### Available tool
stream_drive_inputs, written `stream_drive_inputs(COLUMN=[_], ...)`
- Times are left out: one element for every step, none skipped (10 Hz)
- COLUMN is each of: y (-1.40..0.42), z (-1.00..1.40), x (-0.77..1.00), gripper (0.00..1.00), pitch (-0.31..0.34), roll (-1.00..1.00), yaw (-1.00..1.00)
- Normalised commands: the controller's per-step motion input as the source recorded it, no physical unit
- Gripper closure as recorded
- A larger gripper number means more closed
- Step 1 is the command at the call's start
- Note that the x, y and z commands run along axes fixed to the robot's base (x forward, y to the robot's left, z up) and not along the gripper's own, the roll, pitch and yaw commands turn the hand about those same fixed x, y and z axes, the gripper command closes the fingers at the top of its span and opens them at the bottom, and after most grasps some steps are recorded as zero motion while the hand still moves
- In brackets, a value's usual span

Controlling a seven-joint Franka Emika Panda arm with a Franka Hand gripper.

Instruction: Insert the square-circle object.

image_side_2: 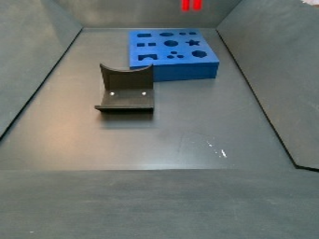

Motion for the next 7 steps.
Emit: stream_drive_inputs(y=[-0.15,-0.18,-0.08,0.0,0.0,0.0,0.0], z=[-0.83,-0.85,-0.71,-0.57,-0.52,-0.43,-0.37], x=[0.0,0.0,0.0,-0.03,0.0,0.09,0.15], gripper=[1.0,1.0,1.0,1.0,1.0,1.0,1.0], pitch=[-0.129,-0.149,-0.086,-0.047,-0.019,0.011,0.049], roll=[-0.09,-0.03,-0.01,0.0,0.02,0.07,0.07], yaw=[0.0,0.0,0.0,0.0,0.0,-0.01,-0.07])
